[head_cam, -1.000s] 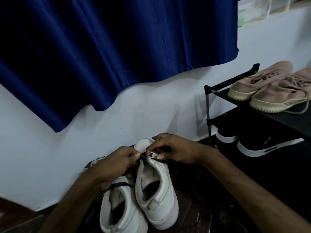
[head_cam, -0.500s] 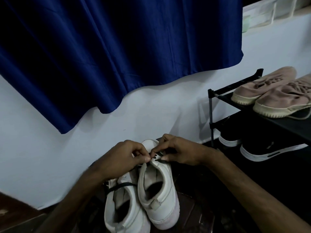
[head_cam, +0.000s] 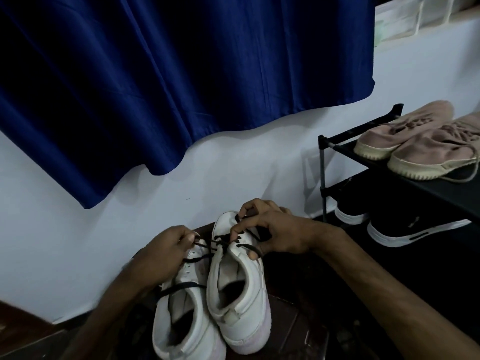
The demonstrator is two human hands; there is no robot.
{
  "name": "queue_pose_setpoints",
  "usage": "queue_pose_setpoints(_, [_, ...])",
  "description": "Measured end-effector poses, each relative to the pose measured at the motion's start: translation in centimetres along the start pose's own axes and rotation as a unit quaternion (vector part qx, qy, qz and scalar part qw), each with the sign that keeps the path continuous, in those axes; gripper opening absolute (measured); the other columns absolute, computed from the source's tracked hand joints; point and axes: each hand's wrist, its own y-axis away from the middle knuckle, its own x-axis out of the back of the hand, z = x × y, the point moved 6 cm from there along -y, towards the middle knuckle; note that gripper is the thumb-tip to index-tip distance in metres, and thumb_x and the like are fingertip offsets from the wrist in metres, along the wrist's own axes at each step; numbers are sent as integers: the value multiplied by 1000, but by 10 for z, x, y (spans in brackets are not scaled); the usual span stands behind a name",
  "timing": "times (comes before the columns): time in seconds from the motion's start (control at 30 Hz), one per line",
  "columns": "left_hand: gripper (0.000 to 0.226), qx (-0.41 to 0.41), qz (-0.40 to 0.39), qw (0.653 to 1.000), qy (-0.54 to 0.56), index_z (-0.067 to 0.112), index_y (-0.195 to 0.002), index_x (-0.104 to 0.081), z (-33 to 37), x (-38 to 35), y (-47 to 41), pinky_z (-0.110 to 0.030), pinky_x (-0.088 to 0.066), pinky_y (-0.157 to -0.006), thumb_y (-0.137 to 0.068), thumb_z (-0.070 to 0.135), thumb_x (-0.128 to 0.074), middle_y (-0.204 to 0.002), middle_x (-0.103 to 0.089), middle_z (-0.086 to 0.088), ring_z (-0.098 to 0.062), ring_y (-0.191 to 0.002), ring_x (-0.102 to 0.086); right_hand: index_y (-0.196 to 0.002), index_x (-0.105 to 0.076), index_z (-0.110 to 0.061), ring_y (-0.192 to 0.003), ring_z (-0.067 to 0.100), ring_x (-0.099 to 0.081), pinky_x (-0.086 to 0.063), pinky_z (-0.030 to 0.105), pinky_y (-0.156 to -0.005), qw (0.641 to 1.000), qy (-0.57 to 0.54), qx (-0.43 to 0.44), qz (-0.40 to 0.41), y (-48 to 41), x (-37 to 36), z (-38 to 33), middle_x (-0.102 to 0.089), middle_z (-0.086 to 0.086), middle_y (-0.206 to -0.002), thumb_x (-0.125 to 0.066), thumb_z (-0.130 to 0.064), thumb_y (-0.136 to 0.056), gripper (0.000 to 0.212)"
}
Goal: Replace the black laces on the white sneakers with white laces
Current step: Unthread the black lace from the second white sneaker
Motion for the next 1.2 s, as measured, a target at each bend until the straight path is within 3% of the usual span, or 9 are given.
queue_pose_setpoints(0.13, [10, -124, 44, 989, -69, 35, -106, -59, 31, 9, 10, -24, -45, -76, -96, 35, -57, -102, -60, 17, 0, -86, -58, -115, -58, -56, -126, 2, -21, -15, 39, -103, 1000, -1, -3, -2, 1, -1, 1, -33, -17, -129, -75, -49, -79, 41])
queue_pose_setpoints(0.33, [7, -188, -38, 963, -190, 40, -92, -71, 61, -4, 9, -26, -46, -81, -91, 38, -64, -95, -65, 20, 0, -90, -56, -115, -55, -62, -130, 8, -24, -20, 48, -111, 1000, -3, -10, 1, -1, -3, 2, -34, -18, -130, -75, -51, -77, 44])
queue_pose_setpoints(0.5, [19, -196, 132, 932, -275, 34, -94, -70, 57, 18, 13, -28, -39, -74, -98, 24, -54, -100, -60, 17, -7, -98, -53, -114, -57, -58, -124, 3, -23, -17, 41, -106, 1000, 2, -16, 5, -1, -1, 3, -34, -18, -127, -77, -48, -76, 43])
queue_pose_setpoints(0.6, [20, -84, 245, 956, -137, 36, -83, -65, 18, 54, 14, -33, -37, -74, -98, 28, -54, -95, -61, 13, -13, -93, -55, -112, -60, -56, -125, 3, -24, -15, 37, -102, 1000, 5, -18, 12, 0, 2, 3, -35, -18, -126, -78, -45, -77, 41])
queue_pose_setpoints(0.7, [24, -37, 170, 978, -110, 38, -78, -57, -8, 38, 10, -37, -43, -79, -98, 26, -55, -96, -61, 7, -21, -95, -59, -111, -61, -56, -127, 4, -24, -12, 36, -102, 1000, 5, -16, 16, 0, 3, 2, -35, -17, -127, -78, -45, -76, 40])
queue_pose_setpoints(0.77, [13, -78, 154, 975, -137, 38, -93, -60, 0, 29, 13, -37, -44, -81, -98, 28, -54, -106, -59, 13, -17, -99, -56, -110, -61, -57, -128, 3, -23, -11, 36, -103, 1000, 2, -14, 13, 1, 2, 1, -35, -18, -128, -78, -45, -76, 40])
queue_pose_setpoints(0.87, [22, -181, 103, 967, -146, 41, -118, -61, 36, 23, 16, -31, -44, -86, -99, 38, -51, -117, -56, 27, -2, -101, -54, -111, -61, -57, -129, 2, -21, -13, 39, -105, 1000, 11, -16, 19, 3, 4, 3, -32, -22, -130, -78, -47, -76, 40])
queue_pose_setpoints(1.0, [16, -217, -43, 958, -180, 42, -106, -70, 64, -4, 11, -27, -46, -88, -94, 36, -61, -105, -64, 23, 3, -99, -57, -112, -60, -58, -128, 6, -17, -12, 41, -107, 995, 84, 0, 49, 3, 8, -3, -25, -23, -134, -76, -55, -74, 42])
queue_pose_setpoints(1.2, [13, -260, -10, 915, -308, 36, -102, -67, 77, -11, 3, -26, -39, -86, -97, 34, -55, -105, -61, 16, -2, -101, -52, -115, -59, -57, -135, 6, -9, -9, 49, -112, 993, 107, 3, 54, 4, 11, -5, -23, -20, -140, -75, -55, -75, 44])
